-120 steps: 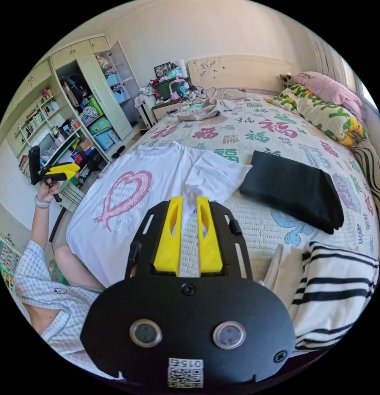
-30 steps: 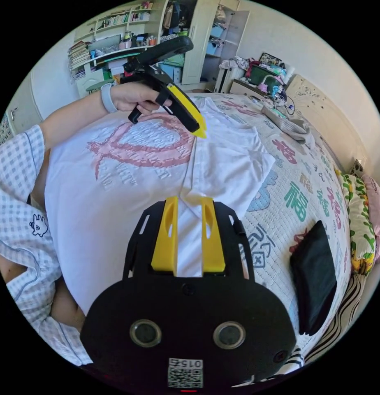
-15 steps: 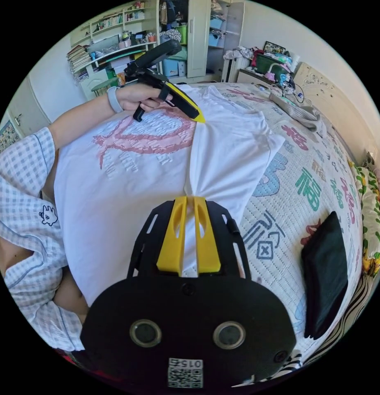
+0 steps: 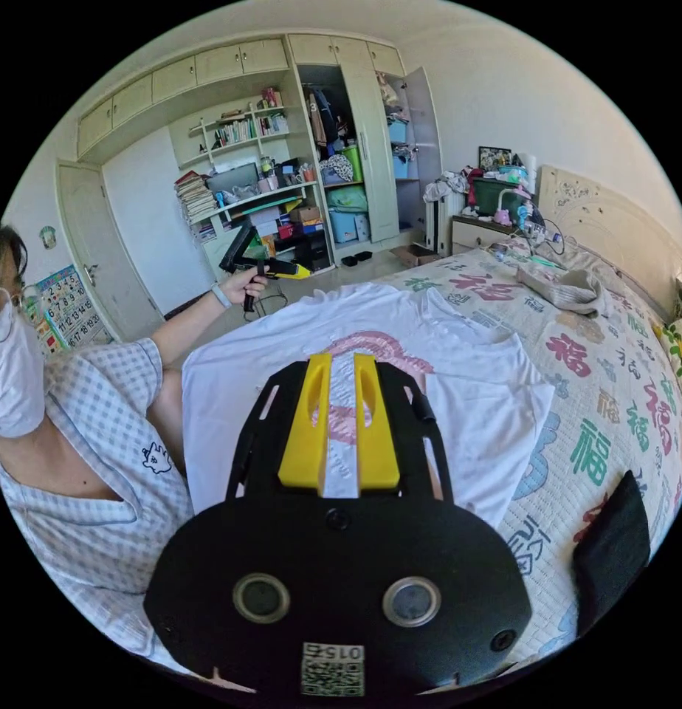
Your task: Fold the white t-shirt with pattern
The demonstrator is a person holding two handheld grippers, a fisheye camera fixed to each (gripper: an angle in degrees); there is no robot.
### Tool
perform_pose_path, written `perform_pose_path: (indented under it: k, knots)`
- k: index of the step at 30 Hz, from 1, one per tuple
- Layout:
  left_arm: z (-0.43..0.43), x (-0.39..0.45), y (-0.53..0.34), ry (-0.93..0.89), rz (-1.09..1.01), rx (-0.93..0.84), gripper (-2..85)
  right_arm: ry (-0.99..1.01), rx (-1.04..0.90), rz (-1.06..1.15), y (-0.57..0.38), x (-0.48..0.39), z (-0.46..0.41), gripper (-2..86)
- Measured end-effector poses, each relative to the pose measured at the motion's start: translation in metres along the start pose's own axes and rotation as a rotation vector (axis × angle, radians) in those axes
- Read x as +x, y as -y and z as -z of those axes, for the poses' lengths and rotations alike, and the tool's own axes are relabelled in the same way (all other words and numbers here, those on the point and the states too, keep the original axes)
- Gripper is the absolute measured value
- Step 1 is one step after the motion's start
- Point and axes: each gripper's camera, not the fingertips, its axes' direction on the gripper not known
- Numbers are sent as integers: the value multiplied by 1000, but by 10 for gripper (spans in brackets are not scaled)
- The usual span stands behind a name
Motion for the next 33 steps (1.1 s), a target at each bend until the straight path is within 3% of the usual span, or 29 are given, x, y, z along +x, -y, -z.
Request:
perform_pose_path:
  k: [7, 11, 17, 20, 24, 28, 33]
  knots:
    - [10, -164, -76, -224, 211, 10, 108, -43, -201, 71, 206, -25, -155, 63]
    - [-4, -179, -87, -373, 151, 25, 112, -73, -299, 44, 291, -23, -245, 62]
    - [-8, -161, -80, -336, -17, 6, 113, -139, -581, 151, 371, -45, -388, 100]
    - [-17, -150, -83, -184, -74, -36, 111, -167, -676, 191, 385, -56, -433, 109]
    - [-11, -142, -94, -174, -99, 22, 85, -263, -786, 219, 388, -60, -462, 31]
    - [16, -132, -104, -237, -113, 133, 20, -297, -613, 211, 398, -61, -417, -6]
    - [55, -53, -99, -106, -313, 199, 8, -220, -226, 47, 387, -23, -292, -9]
